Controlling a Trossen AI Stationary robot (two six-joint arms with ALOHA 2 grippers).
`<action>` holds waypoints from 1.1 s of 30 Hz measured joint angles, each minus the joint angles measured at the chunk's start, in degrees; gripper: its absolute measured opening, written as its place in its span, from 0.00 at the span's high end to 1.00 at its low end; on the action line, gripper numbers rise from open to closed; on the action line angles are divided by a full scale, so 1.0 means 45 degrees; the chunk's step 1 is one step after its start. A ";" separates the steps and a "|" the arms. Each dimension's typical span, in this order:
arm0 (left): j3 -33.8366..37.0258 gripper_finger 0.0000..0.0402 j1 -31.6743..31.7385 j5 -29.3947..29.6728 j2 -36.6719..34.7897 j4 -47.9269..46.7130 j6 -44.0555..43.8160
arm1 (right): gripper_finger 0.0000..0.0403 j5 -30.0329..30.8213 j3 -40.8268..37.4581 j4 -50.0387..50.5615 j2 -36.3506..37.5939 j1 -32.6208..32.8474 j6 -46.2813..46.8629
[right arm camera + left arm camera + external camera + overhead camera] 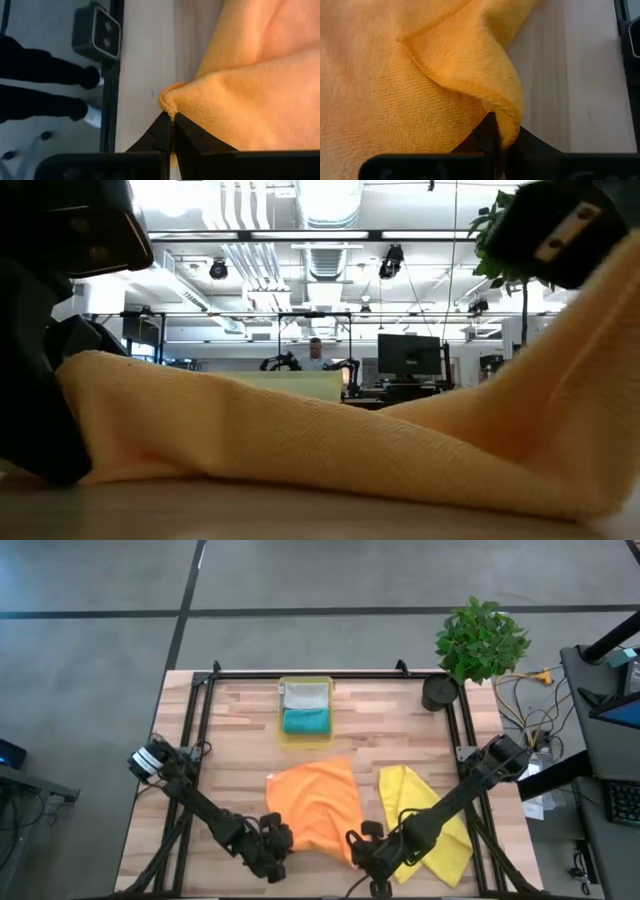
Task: Fold microfiber towels
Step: Fold the orange microfiber cloth
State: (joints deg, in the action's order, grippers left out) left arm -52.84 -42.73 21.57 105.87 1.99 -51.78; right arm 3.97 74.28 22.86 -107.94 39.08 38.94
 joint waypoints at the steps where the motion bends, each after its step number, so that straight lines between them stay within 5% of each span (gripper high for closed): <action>1: 0.0033 1.00 0.0003 -0.0093 -0.0024 0.0002 -0.0092 | 0.98 -0.0174 -0.0088 -0.0012 0.0000 0.0017 0.0093; 6: 0.0158 0.98 -0.0007 -0.1135 -0.0169 0.0210 0.0272 | 0.97 -0.1729 -0.0668 -0.0406 0.0005 0.0068 0.0263; 12: 0.0557 0.78 -0.0007 -0.1819 -0.0468 0.0810 0.0326 | 0.85 -0.3615 -0.0946 -0.1314 0.0065 0.0066 0.0258; 18: 0.0816 0.53 -0.0007 -0.2191 -0.1536 0.0595 0.0232 | 0.68 -0.3823 -0.0948 -0.1708 0.0922 0.0064 -0.0074; 22: 0.0812 0.44 -0.0017 -0.2300 -0.2258 0.0456 0.0179 | 0.62 -0.2793 -0.0946 -0.1741 0.1450 -0.0127 -0.1006; 27: 0.0793 0.46 0.0147 -0.1186 -0.3217 -0.1983 -0.1381 | 0.63 -0.1427 -0.0943 -0.1936 0.1376 -0.1041 -0.1439; 33: 0.0856 0.68 0.1076 -0.0428 -0.3415 -0.4757 -0.1694 | 0.68 -0.1367 -0.0972 -0.2280 0.1214 -0.2434 -0.2277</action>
State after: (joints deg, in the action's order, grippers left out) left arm -48.99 -37.89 19.64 90.50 -19.42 -59.41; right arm -2.18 69.91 12.60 -102.48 28.12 28.69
